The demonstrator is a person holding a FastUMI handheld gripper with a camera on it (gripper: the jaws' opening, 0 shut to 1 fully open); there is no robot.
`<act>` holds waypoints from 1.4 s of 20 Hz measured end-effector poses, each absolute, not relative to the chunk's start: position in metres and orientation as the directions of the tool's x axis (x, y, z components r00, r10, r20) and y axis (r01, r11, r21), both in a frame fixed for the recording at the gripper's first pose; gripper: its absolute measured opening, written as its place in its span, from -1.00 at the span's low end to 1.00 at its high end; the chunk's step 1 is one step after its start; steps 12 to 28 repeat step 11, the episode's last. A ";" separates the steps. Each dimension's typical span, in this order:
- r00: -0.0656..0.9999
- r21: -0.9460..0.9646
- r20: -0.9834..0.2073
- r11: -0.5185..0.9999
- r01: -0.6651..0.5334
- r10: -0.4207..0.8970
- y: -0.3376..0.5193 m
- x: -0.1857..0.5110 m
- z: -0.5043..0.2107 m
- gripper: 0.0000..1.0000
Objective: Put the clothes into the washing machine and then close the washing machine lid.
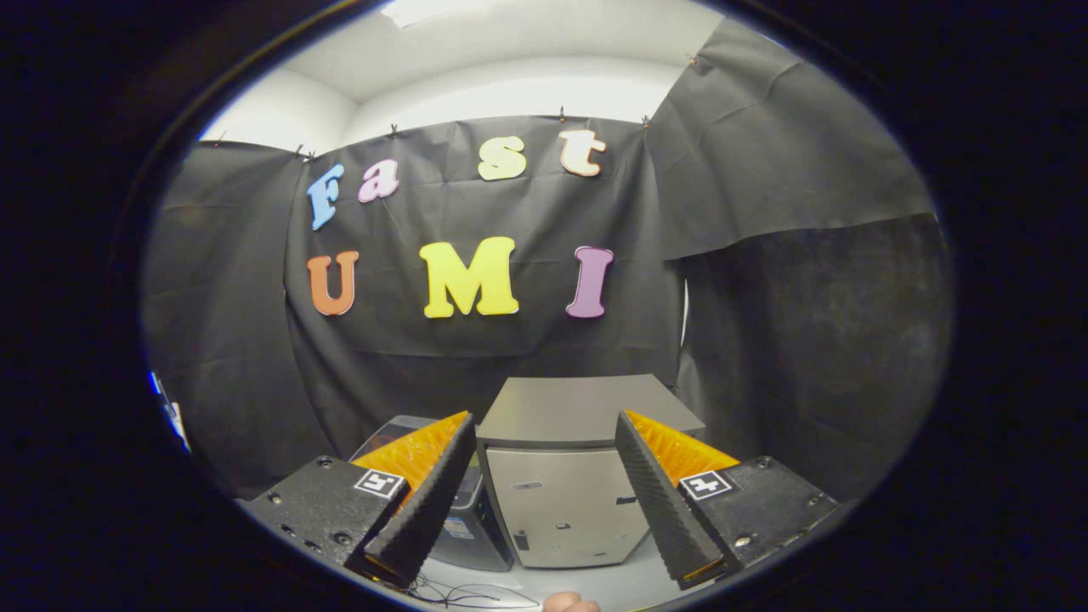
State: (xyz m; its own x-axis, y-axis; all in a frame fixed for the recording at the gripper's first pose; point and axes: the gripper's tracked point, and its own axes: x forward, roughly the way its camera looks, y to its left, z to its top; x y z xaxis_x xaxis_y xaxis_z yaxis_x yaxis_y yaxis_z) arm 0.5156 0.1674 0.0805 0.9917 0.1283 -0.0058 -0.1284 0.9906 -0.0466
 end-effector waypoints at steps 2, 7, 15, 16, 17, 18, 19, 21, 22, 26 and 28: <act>0.992 -0.044 -0.006 0.991 -0.128 0.128 0.167 0.516 0.080 1.00; 0.992 -0.044 -0.010 0.991 -0.128 0.128 0.168 0.516 0.079 1.00; 0.991 -0.047 -0.012 0.990 -0.133 0.132 0.168 0.515 0.079 1.00; 0.991 -0.047 -0.012 0.990 -0.133 0.132 0.168 0.515 0.079 1.00; 0.991 -0.047 -0.012 0.990 -0.133 0.132 0.168 0.515 0.079 1.00; 0.991 -0.047 -0.012 0.990 -0.133 0.132 0.168 0.515 0.079 1.00; 0.991 -0.047 -0.012 0.990 -0.133 0.132 0.168 0.515 0.079 1.00; 0.991 -0.047 -0.012 0.990 -0.133 0.132 0.168 0.515 0.079 1.00; 0.991 -0.047 -0.012 0.990 -0.133 0.132 0.168 0.515 0.079 1.00; 0.991 -0.047 -0.012 0.990 -0.133 0.132 0.168 0.515 0.079 1.00; 0.991 -0.047 -0.012 0.990 -0.133 0.132 0.168 0.515 0.079 1.00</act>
